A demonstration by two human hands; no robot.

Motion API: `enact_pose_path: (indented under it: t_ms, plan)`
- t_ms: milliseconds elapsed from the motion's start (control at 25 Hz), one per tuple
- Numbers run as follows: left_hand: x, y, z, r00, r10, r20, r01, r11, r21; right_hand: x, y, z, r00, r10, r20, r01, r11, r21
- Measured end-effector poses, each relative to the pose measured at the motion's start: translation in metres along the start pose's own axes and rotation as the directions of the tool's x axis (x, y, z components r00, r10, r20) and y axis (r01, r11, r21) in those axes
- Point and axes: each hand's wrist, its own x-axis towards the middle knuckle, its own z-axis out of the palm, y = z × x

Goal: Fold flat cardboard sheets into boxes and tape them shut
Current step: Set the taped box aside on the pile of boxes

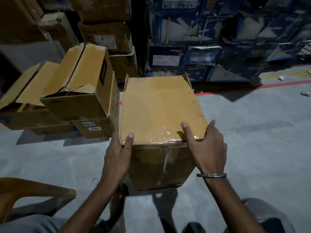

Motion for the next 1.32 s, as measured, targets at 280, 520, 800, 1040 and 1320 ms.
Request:
enact_pose_path:
  t_ms: [280, 520, 800, 1040, 1320]
  plan:
    - [-0.009, -0.004, 0.003, 0.999, 0.007, 0.033, -0.010, 0.996, 0.094, -0.015, -0.018, 0.002, 0.992, -0.004, 0.127, 0.051, 0.928, -0.370]
    - [0.001, 0.011, -0.007, 0.975, -0.215, 0.060, 0.218, 0.975, -0.045, 0.009, -0.010, 0.002, 0.999, 0.019, 0.051, 0.002, 0.923, -0.385]
    - [0.036, 0.010, -0.009, 0.907, -0.327, 0.265, 0.404, 0.852, -0.333, 0.031, 0.014, 0.000, 0.974, 0.104, 0.199, -0.115, 0.992, 0.043]
    - [0.017, 0.016, -0.007, 0.950, -0.200, 0.240, 0.289, 0.854, -0.432, 0.020, 0.025, -0.013, 0.998, -0.042, 0.041, 0.036, 0.991, 0.131]
    - [0.006, -0.016, -0.012, 0.992, 0.005, 0.127, 0.023, 0.975, -0.220, 0.008, 0.046, -0.002, 0.985, -0.038, 0.168, -0.035, 0.909, 0.415]
